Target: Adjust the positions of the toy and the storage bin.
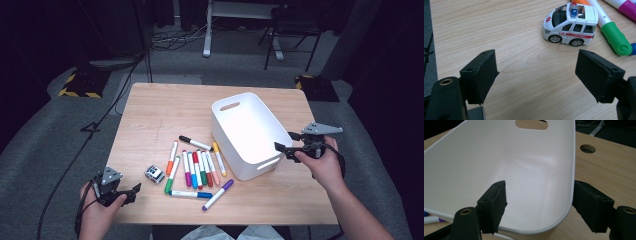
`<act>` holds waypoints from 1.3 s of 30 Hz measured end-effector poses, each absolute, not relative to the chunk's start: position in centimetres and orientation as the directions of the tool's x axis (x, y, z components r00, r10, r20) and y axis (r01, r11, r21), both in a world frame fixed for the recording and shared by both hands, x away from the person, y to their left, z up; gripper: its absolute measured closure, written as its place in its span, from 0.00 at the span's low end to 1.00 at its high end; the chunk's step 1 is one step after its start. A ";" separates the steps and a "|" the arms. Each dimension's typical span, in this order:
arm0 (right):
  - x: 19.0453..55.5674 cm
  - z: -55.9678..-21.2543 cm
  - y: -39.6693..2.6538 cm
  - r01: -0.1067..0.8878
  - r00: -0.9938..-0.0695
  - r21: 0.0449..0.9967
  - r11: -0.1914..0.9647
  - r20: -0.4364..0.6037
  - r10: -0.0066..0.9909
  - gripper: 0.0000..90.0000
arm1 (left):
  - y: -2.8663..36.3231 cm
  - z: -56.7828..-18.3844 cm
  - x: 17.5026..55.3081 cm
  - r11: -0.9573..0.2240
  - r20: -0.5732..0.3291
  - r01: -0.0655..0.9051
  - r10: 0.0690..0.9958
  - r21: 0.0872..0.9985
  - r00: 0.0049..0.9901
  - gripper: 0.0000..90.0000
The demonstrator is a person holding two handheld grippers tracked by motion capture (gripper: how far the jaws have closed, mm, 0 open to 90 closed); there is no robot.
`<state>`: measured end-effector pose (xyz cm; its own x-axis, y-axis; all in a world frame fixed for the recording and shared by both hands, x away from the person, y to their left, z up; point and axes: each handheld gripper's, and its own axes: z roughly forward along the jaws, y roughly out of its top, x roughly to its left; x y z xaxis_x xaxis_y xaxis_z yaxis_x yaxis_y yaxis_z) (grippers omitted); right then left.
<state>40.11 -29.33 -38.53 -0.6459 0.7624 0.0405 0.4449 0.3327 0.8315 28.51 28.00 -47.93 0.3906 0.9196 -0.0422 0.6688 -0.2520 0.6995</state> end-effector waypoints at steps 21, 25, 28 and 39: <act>36.7 -39.2 -28.8 0.421 -0.698 0.826 0.376 0.031 0.715 0.31 | 27.9 -48.1 28.6 -0.256 -0.044 0.674 0.918 0.693 0.393 0.20; 36.4 -39.3 -28.6 0.416 -0.706 0.826 0.381 0.028 0.708 0.30 | 28.0 -48.1 28.5 -0.255 -0.044 0.674 0.919 0.693 0.392 0.20; 36.2 -39.3 -28.5 0.416 -0.708 0.827 0.378 0.034 0.706 0.30 | 28.0 -48.1 28.5 -0.254 -0.044 0.674 0.919 0.693 0.392 0.20; 35.1 -39.4 -27.5 0.418 -0.722 0.826 0.379 0.048 0.690 0.27 | 27.9 -48.1 28.5 -0.255 -0.044 0.674 0.919 0.693 0.393 0.20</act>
<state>35.14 -27.53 -39.44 -0.7220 0.6902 0.0479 0.4175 0.3794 0.8257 28.53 27.95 -48.10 0.3927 0.9186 -0.0436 0.6742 -0.2553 0.6931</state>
